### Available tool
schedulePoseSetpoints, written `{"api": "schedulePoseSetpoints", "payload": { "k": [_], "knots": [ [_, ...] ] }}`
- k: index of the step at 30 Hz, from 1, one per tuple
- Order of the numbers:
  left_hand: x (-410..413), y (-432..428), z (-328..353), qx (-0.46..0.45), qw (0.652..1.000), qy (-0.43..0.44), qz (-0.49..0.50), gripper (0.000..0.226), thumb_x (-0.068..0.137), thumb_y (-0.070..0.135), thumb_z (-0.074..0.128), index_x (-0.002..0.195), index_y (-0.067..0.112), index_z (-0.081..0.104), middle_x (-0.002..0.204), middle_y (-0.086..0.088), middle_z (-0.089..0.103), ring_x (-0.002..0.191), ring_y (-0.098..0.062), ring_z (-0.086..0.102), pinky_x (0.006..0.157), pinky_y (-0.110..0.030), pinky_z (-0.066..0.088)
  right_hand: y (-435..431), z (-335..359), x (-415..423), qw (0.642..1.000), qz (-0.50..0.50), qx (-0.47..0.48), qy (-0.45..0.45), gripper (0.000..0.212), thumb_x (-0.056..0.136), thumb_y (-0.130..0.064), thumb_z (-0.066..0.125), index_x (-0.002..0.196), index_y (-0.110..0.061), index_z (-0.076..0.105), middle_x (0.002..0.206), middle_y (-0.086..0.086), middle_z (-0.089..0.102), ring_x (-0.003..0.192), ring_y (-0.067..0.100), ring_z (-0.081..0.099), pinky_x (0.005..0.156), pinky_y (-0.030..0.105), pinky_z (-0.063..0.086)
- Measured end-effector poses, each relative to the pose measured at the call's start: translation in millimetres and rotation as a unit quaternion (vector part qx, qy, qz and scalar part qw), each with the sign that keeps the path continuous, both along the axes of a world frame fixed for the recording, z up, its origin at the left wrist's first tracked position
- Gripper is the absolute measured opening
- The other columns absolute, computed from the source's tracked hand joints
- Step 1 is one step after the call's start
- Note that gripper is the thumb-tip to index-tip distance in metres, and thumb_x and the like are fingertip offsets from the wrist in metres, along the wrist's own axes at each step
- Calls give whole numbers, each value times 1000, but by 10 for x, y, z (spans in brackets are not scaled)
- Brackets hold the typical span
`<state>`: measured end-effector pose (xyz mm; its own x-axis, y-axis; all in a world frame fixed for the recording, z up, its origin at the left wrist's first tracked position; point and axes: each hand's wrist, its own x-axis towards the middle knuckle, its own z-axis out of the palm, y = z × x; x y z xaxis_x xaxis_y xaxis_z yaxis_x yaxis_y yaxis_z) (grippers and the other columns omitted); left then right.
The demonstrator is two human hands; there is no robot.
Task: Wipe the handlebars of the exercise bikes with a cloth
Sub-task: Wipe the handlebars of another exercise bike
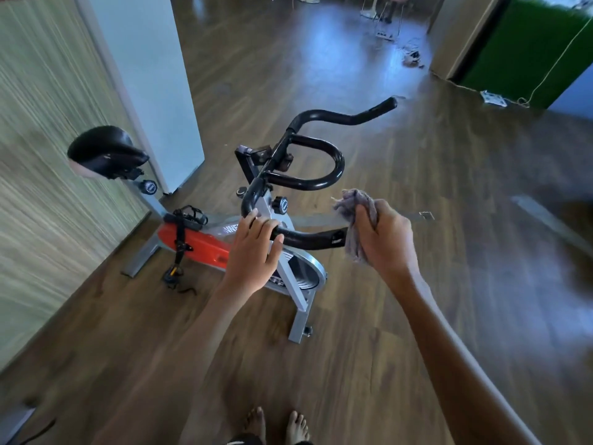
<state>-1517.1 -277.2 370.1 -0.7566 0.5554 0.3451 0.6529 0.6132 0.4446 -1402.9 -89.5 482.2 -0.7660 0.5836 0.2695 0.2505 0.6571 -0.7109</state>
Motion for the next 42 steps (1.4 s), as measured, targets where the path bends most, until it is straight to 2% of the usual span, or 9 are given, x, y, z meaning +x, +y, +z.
{"api": "schedulePoseSetpoints", "payload": {
  "k": [4, 8, 12, 16, 22, 26, 35, 39, 42],
  "knots": [
    [-40, -16, 23, -14, 1000, 25, -6, 43, 100, 38, 32, 119, 8, 57, 120, -8, 62, 131, -33, 41, 113, -45, 29, -175, -17, 61, 912, -45, 401, 77, 26, 99, -29, 54, 121, -20, 62, 108, 6, 68, 105, 29, 67, 85, 40, 55],
    [-253, -111, -59, -41, 995, 74, -54, 42, 101, 42, 33, 114, 11, 58, 112, -4, 63, 125, -29, 46, 117, -49, 18, -228, -393, -25, 808, 10, 572, -143, 20, 96, -29, 54, 111, -18, 62, 110, 13, 67, 128, 34, 50, 113, 60, 24],
    [-388, -154, -142, -16, 989, 104, -102, 38, 101, 40, 34, 114, 12, 56, 110, -5, 61, 119, -30, 49, 117, -52, 21, -444, -474, -239, 780, -10, 583, -228, 18, 92, -31, 60, 99, -14, 64, 87, 10, 69, 99, 32, 63, 114, 58, 26],
    [-468, -184, -178, 15, 985, 113, -131, 38, 101, 39, 35, 114, 12, 58, 108, -5, 61, 116, -30, 50, 117, -50, 21, -451, -511, -336, 767, 20, 613, -190, 14, 92, -26, 63, 91, -13, 62, 71, 7, 65, 68, 27, 61, 106, 56, 40],
    [-452, -165, -165, 58, 983, 98, -141, 27, 98, 30, 45, 111, 11, 57, 107, -4, 61, 110, -31, 52, 109, -57, 29, -345, -356, -119, 763, -87, 611, -195, 28, 101, -30, 45, 105, -8, 63, 99, 15, 66, 105, 34, 59, 112, 57, 26],
    [-443, -175, -167, 57, 985, 84, -138, 25, 97, 29, 47, 110, 11, 58, 106, -5, 60, 110, -31, 51, 108, -57, 30, -605, -705, -224, 774, -37, 586, -237, 40, 101, -34, 38, 124, -6, 56, 126, 16, 58, 124, 32, 51, 116, 54, 20],
    [-408, -197, -124, 35, 988, 59, -135, 29, 99, 33, 41, 112, 12, 55, 108, -3, 58, 114, -29, 49, 114, -54, 24, -684, -769, -238, 805, -108, 566, -140, 30, 99, -22, 50, 124, -7, 57, 126, 16, 59, 124, 32, 53, 113, 55, 27],
    [-418, -196, -87, 24, 988, 66, -134, 30, 98, 33, 40, 112, 12, 55, 107, -4, 58, 112, -29, 50, 115, -54, 24, -467, -634, -94, 754, -39, 632, -173, 33, 98, -22, 48, 128, -12, 56, 118, 7, 61, 112, 29, 58, 113, 56, 23],
    [-404, -186, -84, 26, 990, 64, -126, 31, 98, 33, 39, 111, 11, 56, 106, -4, 58, 110, -29, 51, 114, -54, 24, -407, -468, -155, 768, -137, 610, -136, 19, 96, -23, 54, 105, -10, 64, 98, 7, 64, 96, 27, 61, 112, 55, 27]
  ]
}}
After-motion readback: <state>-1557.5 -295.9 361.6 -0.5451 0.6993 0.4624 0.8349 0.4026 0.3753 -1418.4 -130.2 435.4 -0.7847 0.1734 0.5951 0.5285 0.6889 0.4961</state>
